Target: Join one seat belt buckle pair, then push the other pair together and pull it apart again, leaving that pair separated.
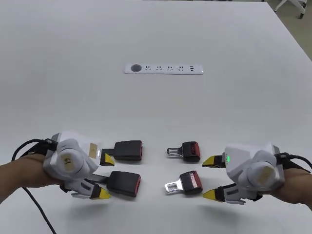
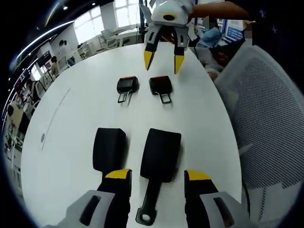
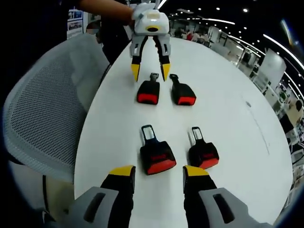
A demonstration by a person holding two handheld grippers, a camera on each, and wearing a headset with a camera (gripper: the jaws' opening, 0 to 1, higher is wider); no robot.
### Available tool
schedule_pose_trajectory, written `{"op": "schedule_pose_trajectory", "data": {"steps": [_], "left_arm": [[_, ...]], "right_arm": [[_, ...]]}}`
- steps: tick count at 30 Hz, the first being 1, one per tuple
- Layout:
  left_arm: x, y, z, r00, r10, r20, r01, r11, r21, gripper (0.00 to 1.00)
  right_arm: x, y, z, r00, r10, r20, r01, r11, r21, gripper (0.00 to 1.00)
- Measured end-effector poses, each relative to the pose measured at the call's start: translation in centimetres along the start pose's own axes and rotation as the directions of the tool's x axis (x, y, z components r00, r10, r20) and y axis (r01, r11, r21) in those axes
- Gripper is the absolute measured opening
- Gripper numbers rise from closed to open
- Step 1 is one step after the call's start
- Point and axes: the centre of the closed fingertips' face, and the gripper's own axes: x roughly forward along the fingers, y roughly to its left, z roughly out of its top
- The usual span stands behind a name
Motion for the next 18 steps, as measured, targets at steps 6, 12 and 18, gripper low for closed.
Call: {"op": "schedule_pose_trajectory", "data": {"steps": [6, 12, 18], "left_arm": [[0.7, 0.1, 0.2, 0.9993, -0.032, -0.018, 0.032, 0.999, 0.011, 0.41], [1.2, 0.1, 0.1, 0.998, -0.053, -0.033, 0.054, 0.998, 0.013, 0.38], [1.6, 0.0, -0.4, 0.9958, -0.067, -0.063, 0.068, 0.998, 0.018, 0.36]], "right_arm": [[1.1, -0.3, -0.1, 0.9994, 0.032, -0.009, -0.032, 0.999, -0.021, 0.36], [2.1, -0.2, -0.6, 0.9975, 0.065, -0.026, -0.066, 0.997, -0.036, 0.33], [2.6, -0.1, -1.0, 0.9955, 0.082, -0.046, -0.085, 0.995, -0.047, 0.32]]}}
